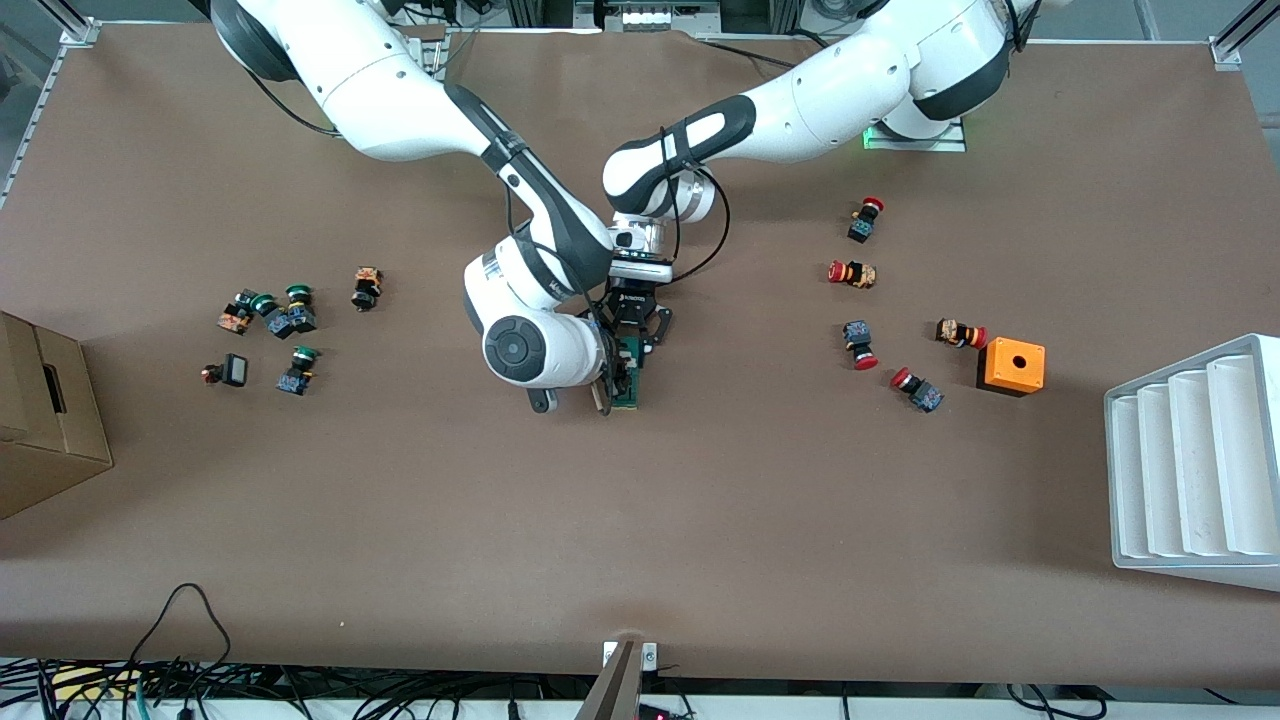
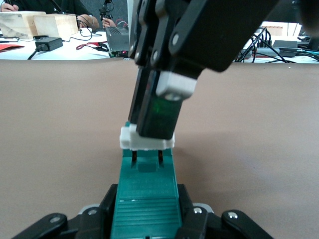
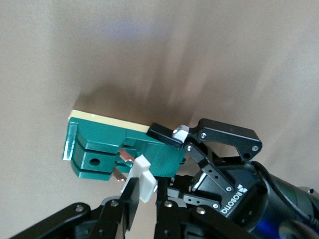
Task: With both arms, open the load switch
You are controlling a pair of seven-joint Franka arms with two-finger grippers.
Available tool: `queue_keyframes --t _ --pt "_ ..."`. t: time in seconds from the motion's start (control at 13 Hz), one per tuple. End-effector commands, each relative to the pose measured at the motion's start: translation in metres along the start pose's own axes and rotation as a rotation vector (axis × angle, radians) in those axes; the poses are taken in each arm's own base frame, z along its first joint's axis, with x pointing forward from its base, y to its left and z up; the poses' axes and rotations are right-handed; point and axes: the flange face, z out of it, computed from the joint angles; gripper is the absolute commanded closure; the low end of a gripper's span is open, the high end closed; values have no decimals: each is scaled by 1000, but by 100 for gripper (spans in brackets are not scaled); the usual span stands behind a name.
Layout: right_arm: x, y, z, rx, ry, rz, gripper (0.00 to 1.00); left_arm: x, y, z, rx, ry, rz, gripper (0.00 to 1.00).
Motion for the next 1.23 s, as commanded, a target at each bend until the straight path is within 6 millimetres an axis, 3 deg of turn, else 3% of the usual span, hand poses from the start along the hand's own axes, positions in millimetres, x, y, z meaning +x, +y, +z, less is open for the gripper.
queue_keyframes --t 0.0,0.31,0.54,0.85,1.0,1.08,1.15 --pt "-5 8 12 -3 27 -23 82 -15 1 0 -11 -15 -4 58" --pt "-5 10 21 -8 41 -30 82 -14 1 1 -10 -14 -5 58" --pt "6 14 42 11 59 -27 82 -15 1 0 -11 -15 -4 58" --pt "11 10 35 18 58 -22 81 -15 1 0 -11 -15 -3 58" --pt "15 8 6 29 47 -13 69 -14 1 1 -10 -14 -5 58" --pt "14 6 -18 51 39 -13 43 -15 1 0 -11 -15 -3 58" --pt "17 7 -38 53 38 -12 32 -14 0 2 -8 -14 -4 58"
